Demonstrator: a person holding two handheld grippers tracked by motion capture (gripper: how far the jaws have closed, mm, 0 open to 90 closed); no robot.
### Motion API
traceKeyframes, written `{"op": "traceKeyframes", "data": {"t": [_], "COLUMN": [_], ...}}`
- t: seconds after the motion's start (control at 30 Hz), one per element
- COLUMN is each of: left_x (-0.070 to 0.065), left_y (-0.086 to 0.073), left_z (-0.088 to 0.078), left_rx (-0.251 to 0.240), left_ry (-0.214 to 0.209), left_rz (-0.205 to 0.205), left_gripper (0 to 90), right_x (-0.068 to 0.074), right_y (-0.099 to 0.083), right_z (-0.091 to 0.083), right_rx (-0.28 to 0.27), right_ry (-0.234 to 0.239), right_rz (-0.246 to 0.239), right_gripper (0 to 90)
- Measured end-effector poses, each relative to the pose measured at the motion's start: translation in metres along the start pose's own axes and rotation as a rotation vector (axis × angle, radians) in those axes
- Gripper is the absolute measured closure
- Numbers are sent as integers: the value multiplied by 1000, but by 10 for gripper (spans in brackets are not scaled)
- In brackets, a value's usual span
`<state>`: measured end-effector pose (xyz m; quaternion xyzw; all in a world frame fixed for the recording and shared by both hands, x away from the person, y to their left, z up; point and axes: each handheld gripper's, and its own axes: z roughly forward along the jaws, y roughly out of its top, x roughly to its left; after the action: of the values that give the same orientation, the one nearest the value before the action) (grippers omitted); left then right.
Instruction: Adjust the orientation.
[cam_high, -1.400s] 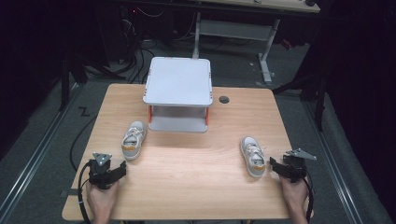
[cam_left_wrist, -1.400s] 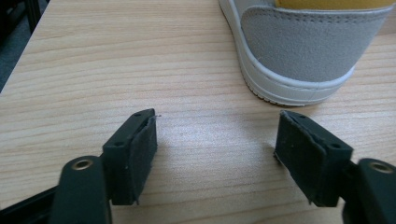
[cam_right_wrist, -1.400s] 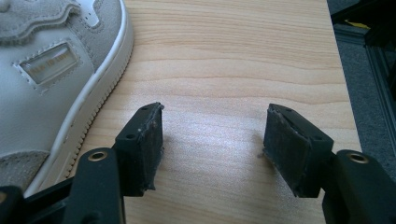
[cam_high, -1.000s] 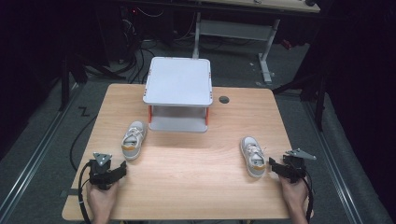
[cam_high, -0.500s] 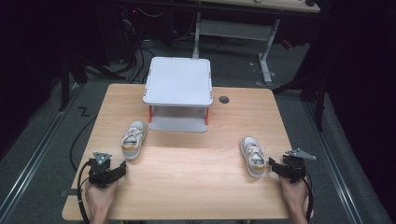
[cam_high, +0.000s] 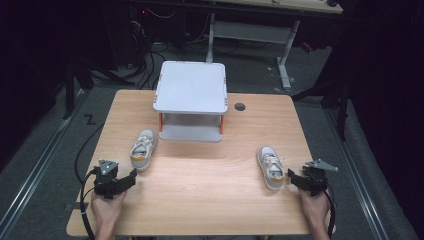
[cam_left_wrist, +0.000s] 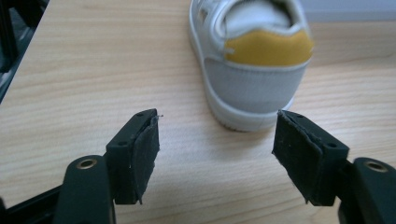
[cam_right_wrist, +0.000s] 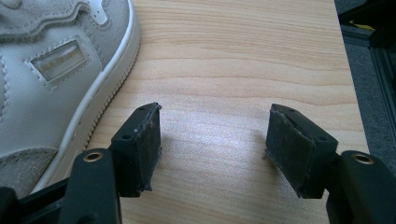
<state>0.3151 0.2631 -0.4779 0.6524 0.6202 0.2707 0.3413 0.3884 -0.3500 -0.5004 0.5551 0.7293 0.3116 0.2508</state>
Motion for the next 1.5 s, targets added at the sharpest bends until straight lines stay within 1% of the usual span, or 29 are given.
{"op": "traceKeyframes", "data": {"t": [0.07,0.1,0.27,0.37,0.47,0.53,0.6,0.7,0.77,0.83,0.87,0.93,0.97,1.1,1.2,1.23,1.33,1.5], "left_x": [-2,-4,-9,-11,-11,-10,-8,-4,-1,1,2,4,5,6,6,6,6,4], "left_y": [4,8,22,35,48,55,60,68,72,74,74,74,74,74,73,73,73,73], "left_z": [-3,-5,-8,-8,-3,2,7,15,21,29,34,40,44,46,46,46,47,54], "left_rx": [-5,-7,-24,-40,-41,-28,-13,26,59,87,112,128,132,132,133,133,137,155], "left_ry": [13,20,1,-9,4,16,16,25,24,27,30,34,24,8,1,2,-7,-4], "left_rz": [24,45,66,66,54,49,47,52,63,67,70,72,68,70,80,92,97,104], "left_gripper": [331,334,339,348,365,373,378,393,407,419,422,428,429,447,464,470,481,528], "right_x": [0,0,0,0,0,0,0,0,0,0,0,0,0,1,0,1,1,1], "right_y": [0,0,0,0,0,0,0,0,0,0,0,0,0,0,0,0,0,0], "right_z": [0,0,0,0,0,0,0,0,0,0,0,0,0,0,0,0,0,0], "right_rx": [0,0,0,0,0,0,0,0,0,0,0,-1,-1,0,-1,0,0,0], "right_ry": [0,0,-1,-1,-1,-2,-2,-1,-2,-2,-1,-1,-1,-1,0,-1,-1,-1], "right_rz": [0,0,0,0,1,2,2,0,2,1,1,0,0,3,-1,3,3,3], "right_gripper": [353,353,353,353,353,353,353,353,353,353,353,353,352,352,352,352,352,352]}}
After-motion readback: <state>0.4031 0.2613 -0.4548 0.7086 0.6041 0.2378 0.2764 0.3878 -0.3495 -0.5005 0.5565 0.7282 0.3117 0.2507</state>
